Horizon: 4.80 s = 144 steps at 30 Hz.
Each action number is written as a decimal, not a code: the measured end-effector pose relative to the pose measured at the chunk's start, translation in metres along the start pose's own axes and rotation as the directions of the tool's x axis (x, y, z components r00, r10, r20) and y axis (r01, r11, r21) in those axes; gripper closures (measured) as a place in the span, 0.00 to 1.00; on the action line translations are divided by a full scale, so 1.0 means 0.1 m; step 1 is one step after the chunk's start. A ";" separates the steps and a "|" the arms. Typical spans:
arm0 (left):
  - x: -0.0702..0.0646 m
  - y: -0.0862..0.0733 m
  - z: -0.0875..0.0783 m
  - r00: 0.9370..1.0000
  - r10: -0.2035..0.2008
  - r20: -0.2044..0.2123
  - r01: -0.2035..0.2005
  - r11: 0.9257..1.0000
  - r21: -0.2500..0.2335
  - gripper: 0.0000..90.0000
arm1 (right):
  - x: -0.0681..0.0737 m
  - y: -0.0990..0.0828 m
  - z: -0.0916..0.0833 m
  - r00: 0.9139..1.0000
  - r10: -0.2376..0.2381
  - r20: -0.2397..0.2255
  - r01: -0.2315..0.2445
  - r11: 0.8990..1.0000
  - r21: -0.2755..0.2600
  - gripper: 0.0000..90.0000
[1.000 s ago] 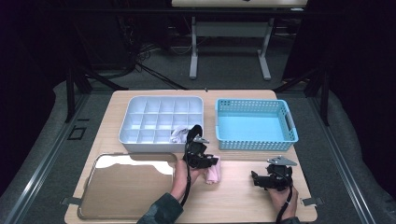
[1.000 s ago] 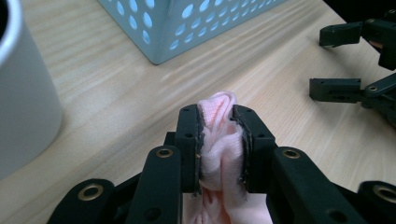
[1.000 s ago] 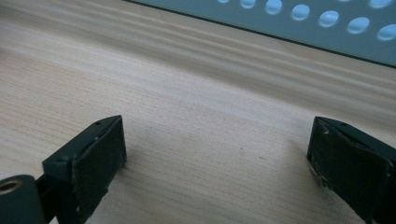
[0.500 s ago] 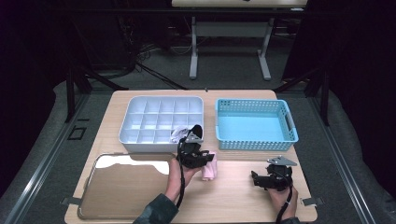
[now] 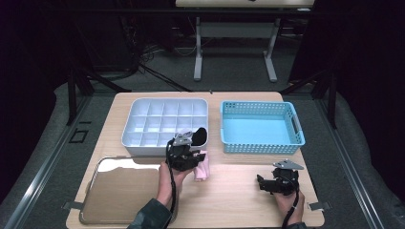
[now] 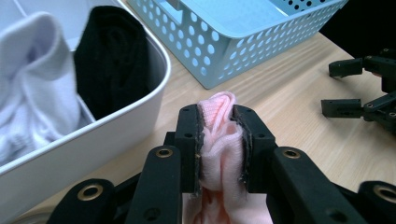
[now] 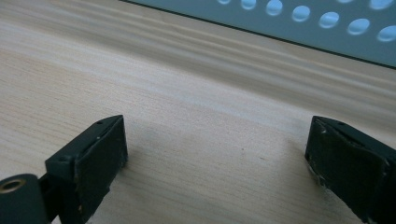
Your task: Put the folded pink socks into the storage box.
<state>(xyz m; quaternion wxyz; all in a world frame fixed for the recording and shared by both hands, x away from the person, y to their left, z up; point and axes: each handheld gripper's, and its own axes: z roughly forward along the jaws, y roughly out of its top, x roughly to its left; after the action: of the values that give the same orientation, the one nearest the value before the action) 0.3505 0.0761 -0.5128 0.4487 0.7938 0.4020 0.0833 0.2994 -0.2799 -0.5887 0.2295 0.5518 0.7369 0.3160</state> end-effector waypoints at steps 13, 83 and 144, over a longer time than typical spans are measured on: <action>0.15 0.08 -0.35 0.996 0.011 -0.092 -0.018 0.998 -0.068 0.81 | 0.00 0.00 0.00 1.000 0.000 0.001 0.000 1.000 0.000 0.06; 1.03 0.30 -0.09 0.874 0.020 -0.486 -0.053 0.997 -0.053 0.76 | 0.00 0.00 0.00 1.000 0.000 0.002 0.000 1.000 -0.002 0.06; 0.99 -0.35 -1.06 0.953 -0.029 -0.301 0.059 0.994 0.092 0.00 | 0.00 0.00 0.00 1.000 0.000 -0.002 0.000 1.000 -0.003 0.07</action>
<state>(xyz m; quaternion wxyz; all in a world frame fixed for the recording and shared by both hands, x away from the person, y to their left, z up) 0.3439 0.2245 -0.5010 0.3442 0.7842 0.4866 0.1722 0.2993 -0.2795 -0.5886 0.2295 0.5513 0.7366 0.3176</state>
